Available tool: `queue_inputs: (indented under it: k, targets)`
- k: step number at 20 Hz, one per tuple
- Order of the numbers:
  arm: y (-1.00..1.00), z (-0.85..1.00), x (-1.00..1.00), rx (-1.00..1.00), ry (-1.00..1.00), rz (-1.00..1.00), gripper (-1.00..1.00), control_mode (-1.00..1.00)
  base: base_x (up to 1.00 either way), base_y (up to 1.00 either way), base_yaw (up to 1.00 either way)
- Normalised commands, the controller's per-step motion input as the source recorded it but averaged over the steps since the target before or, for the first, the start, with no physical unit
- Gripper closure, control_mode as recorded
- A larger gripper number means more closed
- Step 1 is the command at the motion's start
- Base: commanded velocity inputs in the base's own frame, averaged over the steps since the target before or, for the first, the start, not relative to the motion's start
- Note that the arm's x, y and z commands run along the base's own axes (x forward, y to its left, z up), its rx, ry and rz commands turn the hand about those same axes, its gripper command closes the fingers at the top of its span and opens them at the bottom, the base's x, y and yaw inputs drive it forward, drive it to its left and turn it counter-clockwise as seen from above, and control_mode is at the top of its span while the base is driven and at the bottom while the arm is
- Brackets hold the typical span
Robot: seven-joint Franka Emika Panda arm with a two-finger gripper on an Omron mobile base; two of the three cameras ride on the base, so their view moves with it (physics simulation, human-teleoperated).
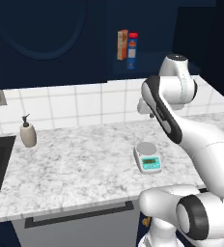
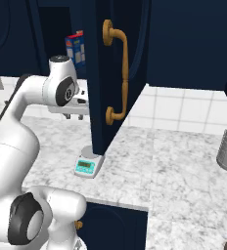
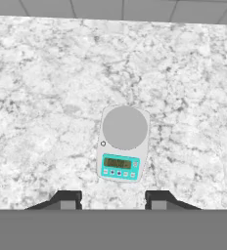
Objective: Pick the boxed food and place it on the digital scale for weighing, and close the cabinet.
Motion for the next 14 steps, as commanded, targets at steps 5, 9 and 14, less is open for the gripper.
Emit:
queue_inputs:
  k: [5, 9, 14]
  targets:
    - [0.02, 0.01, -0.38, 0.0, -0.06, 0.02, -1.0, -1.0, 0.0, 0.0, 0.0]
    - [0.01, 0.3, -0.39, 0.0, -0.2, 0.0, -1.0, -1.0, 0.0, 0.0, 0.0]
    - [0.02, 0.66, -0.29, 0.03, -0.21, 0.0, -1.0, -1.0, 0.0, 0.0, 0.0]
